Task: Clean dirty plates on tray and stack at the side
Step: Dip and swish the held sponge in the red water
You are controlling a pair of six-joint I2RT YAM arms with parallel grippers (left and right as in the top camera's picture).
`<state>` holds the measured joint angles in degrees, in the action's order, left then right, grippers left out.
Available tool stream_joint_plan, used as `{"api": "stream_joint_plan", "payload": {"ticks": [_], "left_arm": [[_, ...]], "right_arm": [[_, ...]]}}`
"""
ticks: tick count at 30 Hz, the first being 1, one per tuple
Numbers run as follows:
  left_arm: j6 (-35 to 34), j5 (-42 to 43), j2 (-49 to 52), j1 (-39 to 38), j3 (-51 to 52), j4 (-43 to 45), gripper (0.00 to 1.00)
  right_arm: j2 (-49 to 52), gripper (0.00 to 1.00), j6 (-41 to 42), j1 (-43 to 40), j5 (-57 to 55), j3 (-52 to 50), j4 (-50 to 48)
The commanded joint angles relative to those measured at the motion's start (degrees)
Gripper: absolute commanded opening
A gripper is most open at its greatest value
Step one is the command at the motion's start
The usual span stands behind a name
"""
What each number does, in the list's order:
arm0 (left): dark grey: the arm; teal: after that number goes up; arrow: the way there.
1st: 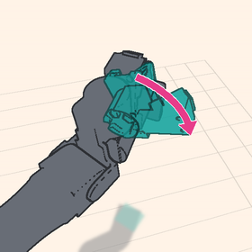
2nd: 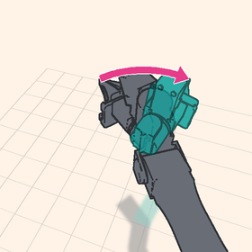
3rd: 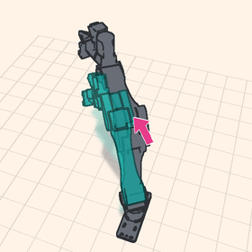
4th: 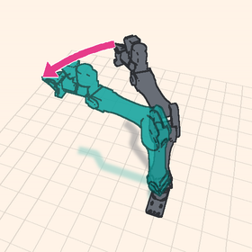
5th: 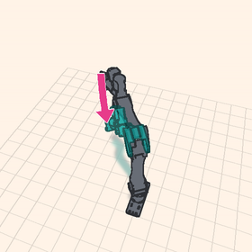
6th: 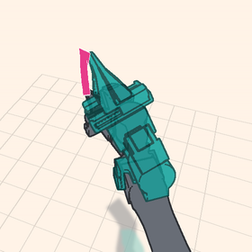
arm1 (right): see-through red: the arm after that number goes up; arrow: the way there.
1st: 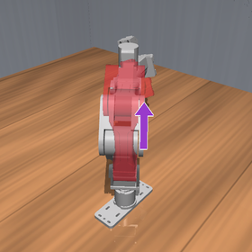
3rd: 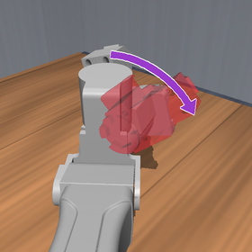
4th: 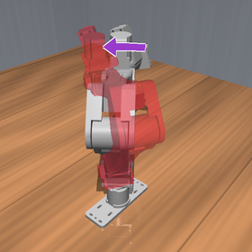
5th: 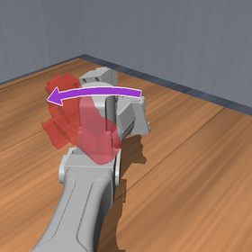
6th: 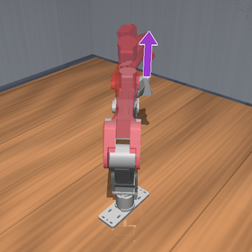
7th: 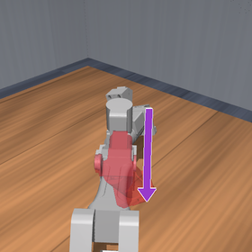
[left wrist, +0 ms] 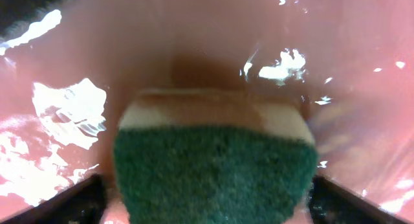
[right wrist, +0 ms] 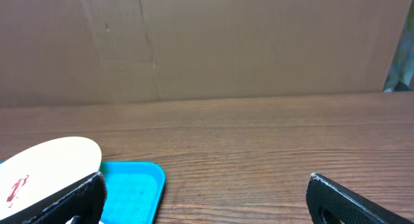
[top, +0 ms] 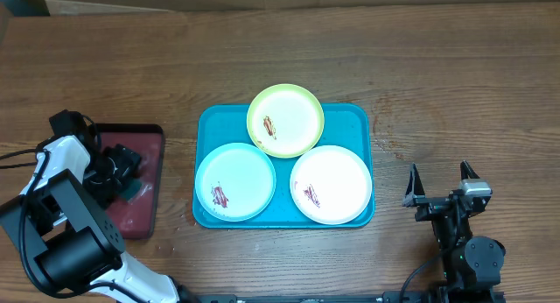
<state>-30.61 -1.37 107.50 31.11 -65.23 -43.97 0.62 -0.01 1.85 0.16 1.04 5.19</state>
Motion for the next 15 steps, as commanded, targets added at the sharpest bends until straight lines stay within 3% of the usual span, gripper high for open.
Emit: {"api": "stream_joint_plan", "payload": {"ticks": [1, 2, 3, 4, 5, 8, 9, 10, 12, 13, 15], "left_arm": [[-0.2, -0.6, 1.9, 0.0, 1.2, 1.2, 0.68], [-0.2, -0.8, 1.9, 0.0, 1.2, 1.4, 0.53], [-0.2, -1.2, 1.9, 0.0, 1.2, 1.7, 0.25], [-0.3, -1.8, 1.9, 0.0, 1.2, 1.8, 0.09], [-0.3, -2.3, 1.9, 0.0, 1.2, 1.9, 0.04], [-0.3, -3.2, 1.9, 0.0, 1.2, 2.3, 0.04], [-0.3, -3.4, 1.9, 0.0, 1.2, 2.3, 0.07], [-0.3, -3.4, 1.9, 0.0, 1.2, 2.3, 0.24], [-0.2, -3.3, 1.9, 0.0, 1.2, 2.7, 0.88], [-0.2, -3.4, 1.9, 0.0, 1.2, 3.0, 1.00], [-0.2, -3.7, 1.9, 0.0, 1.2, 3.4, 1.00]], "right_arm": [[-0.5, 1.00, 0.2, -0.3, -0.1, -0.6, -0.3], [-0.5, 1.00, 0.2, -0.3, -0.1, -0.6, -0.3], [-0.5, 1.00, 0.2, -0.3, -0.1, -0.6, -0.3], [-0.5, 1.00, 0.2, -0.3, -0.1, -0.6, -0.3], [-0.5, 1.00, 0.2, -0.3, -0.1, -0.6, -0.3], [-0.5, 1.00, 0.2, -0.3, -0.1, -0.6, -0.3], [-0.5, 1.00, 0.2, -0.3, -0.1, -0.6, -0.3], [-0.5, 1.00, 0.2, -0.3, -0.1, -0.6, -0.3], [-0.5, 1.00, 0.2, -0.3, -0.1, -0.6, -0.3], [-0.5, 1.00, 0.2, -0.3, -0.1, -0.6, -0.3], [-0.5, 1.00, 0.2, -0.3, -0.1, -0.6, -0.3]]}}
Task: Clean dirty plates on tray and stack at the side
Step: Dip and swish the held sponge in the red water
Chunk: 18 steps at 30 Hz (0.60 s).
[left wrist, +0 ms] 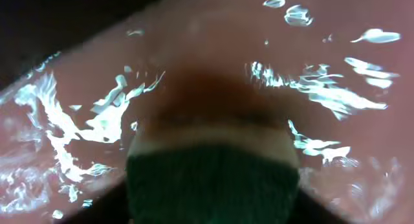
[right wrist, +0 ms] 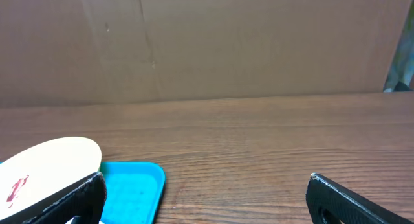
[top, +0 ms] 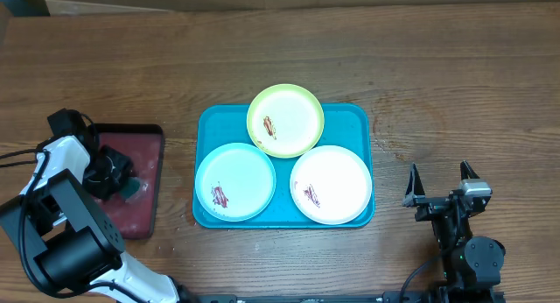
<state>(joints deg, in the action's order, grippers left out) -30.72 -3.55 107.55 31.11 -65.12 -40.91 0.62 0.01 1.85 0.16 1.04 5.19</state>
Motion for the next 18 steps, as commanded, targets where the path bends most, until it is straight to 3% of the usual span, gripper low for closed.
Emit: {"api": "stream_joint_plan", "payload": {"ticks": [1, 7, 8, 10, 11, 12, 13, 14, 18], "left_arm": [[-0.1, -1.8, 1.9, 0.0, 1.1, 0.6, 1.00], [-0.1, -3.9, 1.9, 0.0, 1.1, 1.3, 1.00], [-0.1, -3.9, 1.9, 0.0, 1.1, 1.5, 0.94], [-0.1, -3.9, 1.9, 0.0, 1.1, 1.8, 0.67], [-0.1, -4.0, 1.9, 0.0, 1.1, 2.0, 0.50], [0.3, -4.0, 1.9, 0.0, 1.1, 2.3, 0.25], [1.0, -4.0, 1.9, 0.0, 1.1, 2.7, 0.11], [1.6, -4.0, 1.9, 0.0, 1.1, 2.9, 0.04], [2.1, -4.0, 1.9, 0.0, 1.1, 2.8, 0.04]], "right_arm": [[-0.5, 1.00, 0.2, -0.3, -0.1, -0.6, -0.3], [-0.5, 1.00, 0.2, -0.3, -0.1, -0.6, -0.3], [-0.5, 1.00, 0.2, -0.3, -0.1, -0.6, -0.3], [-0.5, 1.00, 0.2, -0.3, -0.1, -0.6, -0.3], [-0.5, 1.00, 0.2, -0.3, -0.1, -0.6, -0.3], [-0.5, 1.00, 0.2, -0.3, -0.1, -0.6, -0.3], [-0.5, 1.00, 0.2, -0.3, -0.1, -0.6, -0.3], [-0.5, 1.00, 0.2, -0.3, -0.1, -0.6, -0.3], [-0.5, 1.00, 0.2, -0.3, -0.1, -0.6, -0.3]]}}
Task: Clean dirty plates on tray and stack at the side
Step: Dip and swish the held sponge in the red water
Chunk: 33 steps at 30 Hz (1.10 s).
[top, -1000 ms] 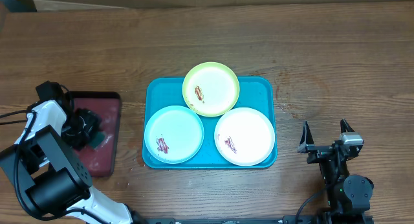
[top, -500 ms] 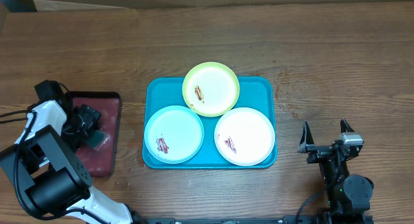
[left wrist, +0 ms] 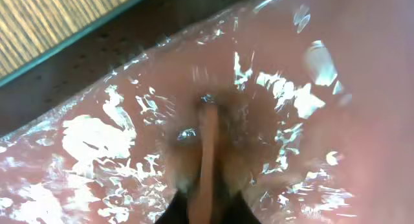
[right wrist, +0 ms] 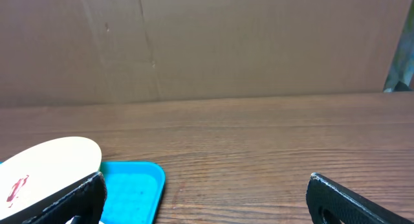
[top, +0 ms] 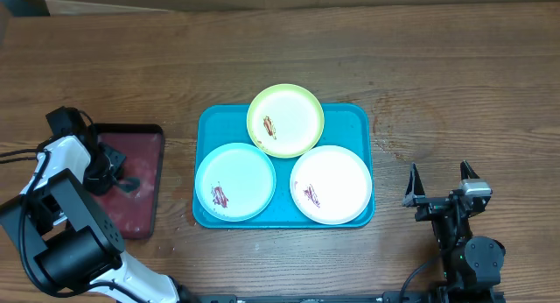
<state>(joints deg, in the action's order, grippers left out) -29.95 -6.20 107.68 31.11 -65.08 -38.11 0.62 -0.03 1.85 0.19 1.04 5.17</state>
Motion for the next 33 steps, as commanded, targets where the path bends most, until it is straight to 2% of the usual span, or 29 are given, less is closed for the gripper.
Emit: {"api": "stream_joint_plan", "payload": {"ticks": [1, 2, 3, 4, 5, 6, 14, 18, 19, 21, 23, 24, 25, 31, 32, 33], "left_arm": [[1.4, -1.3, 1.7, 0.0, 1.1, -0.2, 0.04], [1.5, -1.3, 1.7, 0.0, 1.1, -0.3, 0.04], [1.5, -1.3, 1.7, 0.0, 1.1, -0.6, 0.15], [1.4, -1.2, 1.7, 0.0, 1.1, -1.2, 0.45], [1.4, -0.5, 1.7, 0.0, 1.1, -2.0, 0.79], [1.4, 0.2, 1.7, 0.0, 1.1, -2.4, 1.00], [1.4, 13.7, 1.7, -0.2, 1.1, -7.3, 1.00], [1.5, 14.6, 1.7, -0.5, 1.1, -8.5, 1.00], [1.5, 14.5, 1.7, -0.5, 1.1, -8.4, 0.95], [1.5, 13.5, 1.7, -0.5, 1.1, -8.3, 0.72], [1.5, 12.2, 1.7, -0.5, 1.1, -8.2, 0.30], [1.5, 11.3, 1.7, -0.5, 1.1, -8.2, 0.13], [1.4, 10.3, 1.7, -0.5, 1.1, -8.2, 0.04], [1.5, 8.9, 1.7, -0.5, 1.1, -7.9, 0.04], [1.5, 8.9, 1.7, -0.5, 1.1, -7.6, 0.13], [1.5, 8.9, 1.7, -0.5, 1.1, -7.0, 0.75]], "right_arm": [[-0.5, 1.00, 0.3, -0.3, -0.1, -0.6, -0.3], [-0.5, 1.00, 0.3, -0.3, -0.1, -0.6, -0.3], [-0.5, 1.00, 0.3, -0.3, -0.1, -0.6, -0.3], [-0.5, 1.00, 0.3, -0.3, -0.1, -0.6, -0.3], [-0.5, 1.00, 0.3, -0.3, -0.1, -0.6, -0.3], [-0.5, 1.00, 0.3, -0.3, -0.1, -0.6, -0.3], [-0.5, 1.00, 0.3, -0.3, -0.1, -0.6, -0.3], [-0.5, 1.00, 0.3, -0.3, -0.1, -0.6, -0.3], [-0.5, 1.00, 0.3, -0.3, -0.1, -0.6, -0.3], [-0.5, 1.00, 0.3, -0.3, -0.1, -0.6, -0.3], [-0.5, 1.00, 0.3, -0.3, -0.1, -0.6, -0.3], [-0.5, 1.00, 0.3, -0.3, -0.1, -0.6, -0.3], [-0.5, 1.00, 0.3, -0.3, -0.1, -0.6, -0.3], [-0.5, 1.00, 0.3, -0.3, -0.1, -0.6, -0.3], [-0.5, 1.00, 0.3, -0.3, -0.1, -0.6, -0.3], [-0.5, 1.00, 0.3, -0.3, -0.1, -0.6, -0.3]]}}
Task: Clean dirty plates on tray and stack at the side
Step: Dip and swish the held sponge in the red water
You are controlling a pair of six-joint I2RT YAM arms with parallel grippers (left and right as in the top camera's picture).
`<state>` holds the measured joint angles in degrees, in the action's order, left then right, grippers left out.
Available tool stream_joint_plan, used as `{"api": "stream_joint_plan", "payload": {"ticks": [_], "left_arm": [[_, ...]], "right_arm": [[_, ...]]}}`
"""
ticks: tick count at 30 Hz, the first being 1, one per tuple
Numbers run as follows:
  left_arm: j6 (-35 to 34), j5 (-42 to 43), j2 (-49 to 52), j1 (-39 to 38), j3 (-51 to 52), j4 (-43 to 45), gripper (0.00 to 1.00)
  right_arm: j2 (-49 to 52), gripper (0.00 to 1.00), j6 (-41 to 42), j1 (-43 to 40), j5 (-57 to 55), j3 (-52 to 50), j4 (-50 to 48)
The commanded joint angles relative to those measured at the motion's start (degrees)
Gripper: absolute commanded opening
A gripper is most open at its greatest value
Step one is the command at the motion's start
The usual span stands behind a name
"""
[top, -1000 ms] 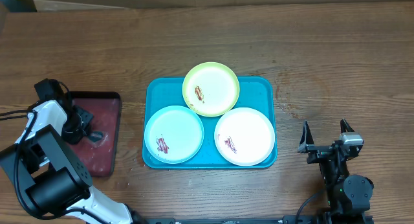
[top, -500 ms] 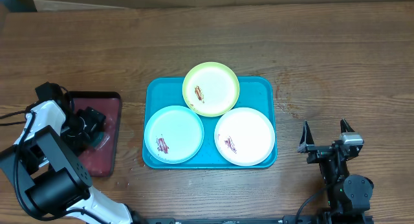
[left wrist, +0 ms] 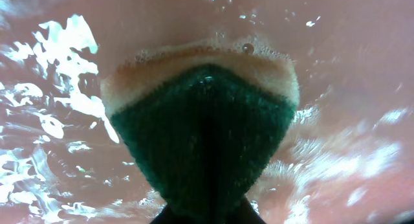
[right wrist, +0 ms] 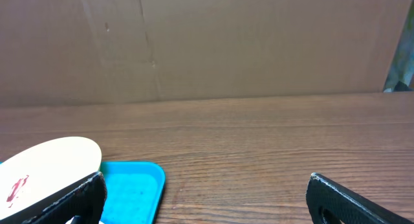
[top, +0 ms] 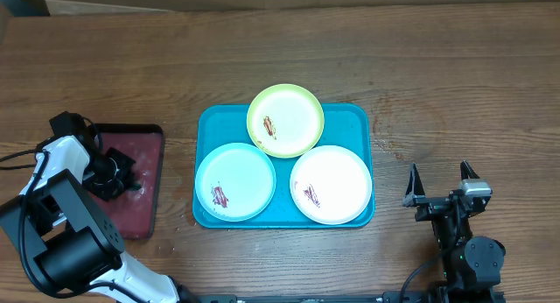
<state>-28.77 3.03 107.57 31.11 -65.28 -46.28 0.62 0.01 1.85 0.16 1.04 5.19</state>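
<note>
Three smeared plates lie on the blue tray [top: 353, 119]: a green plate [top: 285, 120] at the back, a light blue plate [top: 234, 181] front left, a white plate [top: 331, 184] front right, whose rim [right wrist: 48, 160] shows in the right wrist view. My left gripper [top: 118, 176] is down in the dark red water tray [top: 140, 207], shut on a green sponge [left wrist: 204, 120] that is pinched, folded and foamy at its far edge. My right gripper [top: 440, 186] stands open to the right of the blue tray, nothing between its fingers [right wrist: 77, 197].
The dark red tray's wet bottom [left wrist: 349, 68] holds shallow water. A brown cardboard wall [right wrist: 259, 43] stands behind the wooden table [top: 437, 75]. The blue tray's corner [right wrist: 139, 182] lies just ahead-left of my right gripper.
The sponge was squeezed to a thin edge near the red tray's rim; now its green face fills the left wrist view, foamy. My left gripper sits slightly nearer the front. Right arm unchanged.
My left gripper stood open around the sponge in the red tray. Then its fingers were closer in on the sponge. Then it was shut, the sponge pressed thin in the water. Now it still grips the sponge, wet and foaming. The plates and right arm stayed put.
</note>
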Motion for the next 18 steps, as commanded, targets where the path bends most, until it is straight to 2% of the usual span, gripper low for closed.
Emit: {"api": "stream_joint_plan", "payload": {"ticks": [1, 12, 15, 18], "left_arm": [[0.3, -0.3, 1.8, -0.5, 1.3, 1.6, 1.00], [0.3, -0.7, 1.8, -0.5, 1.3, 4.6, 1.00], [0.5, -1.2, 1.8, -0.5, 1.3, 4.7, 0.55], [0.5, -1.8, 1.8, -0.5, 1.3, 4.7, 0.27]], "right_arm": [[-0.5, 1.00, 0.2, -0.3, -0.1, -0.6, -0.3], [-0.5, 1.00, 0.2, -0.3, -0.1, -0.6, -0.3], [-0.5, 1.00, 0.2, -0.3, -0.1, -0.6, -0.3], [-0.5, 1.00, 0.2, -0.3, -0.1, -0.6, -0.3]]}}
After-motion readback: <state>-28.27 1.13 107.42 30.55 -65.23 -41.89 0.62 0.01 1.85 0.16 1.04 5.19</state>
